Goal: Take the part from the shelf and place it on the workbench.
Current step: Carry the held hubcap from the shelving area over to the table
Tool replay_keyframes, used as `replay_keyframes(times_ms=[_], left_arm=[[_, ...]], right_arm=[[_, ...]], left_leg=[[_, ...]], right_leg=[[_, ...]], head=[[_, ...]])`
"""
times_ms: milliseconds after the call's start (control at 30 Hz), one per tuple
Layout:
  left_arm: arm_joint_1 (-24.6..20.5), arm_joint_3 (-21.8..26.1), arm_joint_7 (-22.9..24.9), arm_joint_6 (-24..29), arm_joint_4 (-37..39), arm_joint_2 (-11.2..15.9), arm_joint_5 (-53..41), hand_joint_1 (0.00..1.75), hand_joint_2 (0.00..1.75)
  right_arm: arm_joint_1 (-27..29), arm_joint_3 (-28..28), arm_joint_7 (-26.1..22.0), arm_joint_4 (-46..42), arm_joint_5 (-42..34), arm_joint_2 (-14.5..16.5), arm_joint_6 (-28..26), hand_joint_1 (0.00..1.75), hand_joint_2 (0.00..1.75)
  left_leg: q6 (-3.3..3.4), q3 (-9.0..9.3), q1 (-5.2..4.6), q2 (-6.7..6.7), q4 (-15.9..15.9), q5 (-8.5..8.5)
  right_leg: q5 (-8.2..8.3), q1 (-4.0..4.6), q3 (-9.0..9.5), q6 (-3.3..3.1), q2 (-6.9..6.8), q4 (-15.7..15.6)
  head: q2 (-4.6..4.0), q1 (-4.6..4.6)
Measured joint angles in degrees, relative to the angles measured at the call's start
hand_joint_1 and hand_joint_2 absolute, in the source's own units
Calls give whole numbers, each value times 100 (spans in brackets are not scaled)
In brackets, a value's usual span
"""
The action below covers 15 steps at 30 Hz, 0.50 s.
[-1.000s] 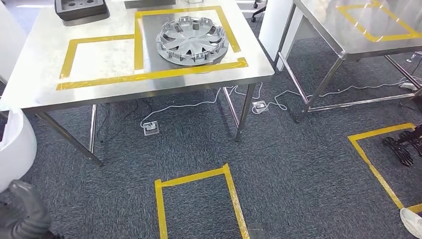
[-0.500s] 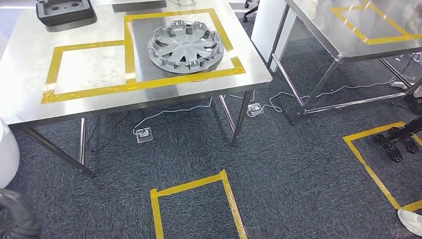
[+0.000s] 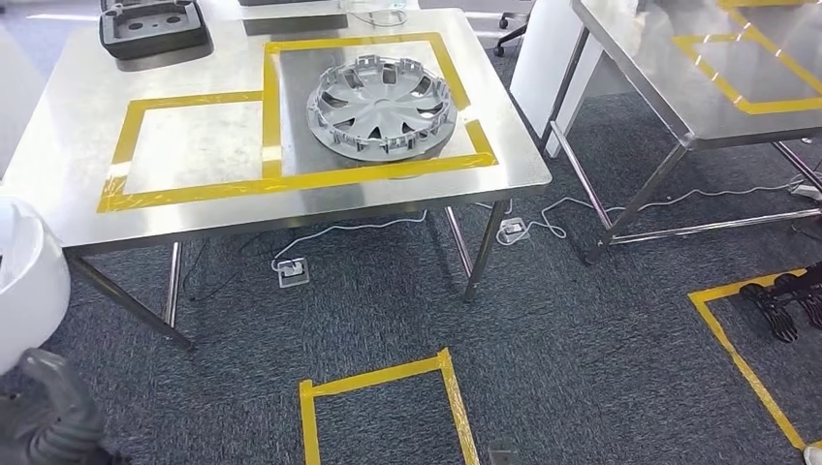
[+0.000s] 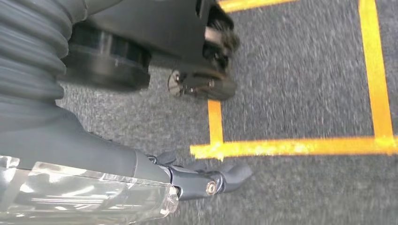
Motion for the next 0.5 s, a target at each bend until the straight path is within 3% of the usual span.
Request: replay_keyframes(times_ms=[67, 167, 200, 233, 300, 333, 367, 433, 467, 500], left_arm=[[-10, 1, -1, 0, -2, -3, -6, 175, 175], [-17, 1, 1, 0, 1, -1, -7, 175, 175], [-16, 1, 1, 0, 1, -1, -6, 175, 175], [-16, 1, 2, 0, 1, 0, -5, 175, 175], [-16, 1, 2, 1, 2, 0, -2, 175, 175], [-16, 1, 3, 1, 4, 0, 1, 175, 175], [-18, 1, 2, 0, 4, 1, 4, 175, 175], [-6, 4, 2, 1, 3, -3, 13, 175, 175], [0, 5, 1, 1, 0, -6, 16, 175, 175], [8, 8, 2, 2, -3, -9, 20, 175, 175]], right_arm=[[-13, -3, 0, 0, 8, -2, 1, 0, 175], [-11, -5, 1, -1, 39, 24, 7, 0, 175], [-4, -5, 1, -1, 47, 31, 8, 0, 175], [1, -5, 2, -1, 52, 35, 8, 0, 175], [3, -5, 11, 0, 69, 37, 8, 0, 175], [-2, -5, 20, 1, 83, 36, 8, 0, 175], [-9, -5, 32, 0, 93, 35, 7, 0, 175], [-17, -4, 54, -1, 109, 32, 5, 0, 175], [-18, -3, 60, -2, 112, 32, 4, 0, 175], [-15, -1, 64, -2, 115, 31, 3, 0, 175]], left_leg=[[-22, -121, -14, -8, 274, -206], [-80, -690, -5, -14, 1081, -585], [-108, -819, 2, -10, 1175, -547], [-138, -853, 14, -3, 1081, -388], [-211, -694, 41, 11, 517, 100], [-236, -619, 39, 14, 277, 238], [-204, -565, 31, 24, 123, 284], [-70, -558, 12, 31, 69, 217], [8, -536, 22, 34, 54, 209], [46, -519, 32, 28, 47, 214]], right_leg=[[32, -40, 152, 23, -4, -115], [-21, -51, 193, 68, -3, -109], [-55, -59, 209, 89, -2, -93], [-94, -74, 232, 115, 3, -68], [-201, -122, 296, 193, 16, 12], [-255, -138, 325, 241, 21, 60], [-306, -145, 322, 285, 27, 106], [-382, -134, 305, 342, 18, 160], [-412, -134, 296, 355, 11, 172], [-449, -137, 305, 378, -2, 202]], head=[[0, -34], [0, -123], [0, -139], [0, -152], [0, -185], [0, -210], [0, -248], [0, -275], [0, -269], [0, -242]])
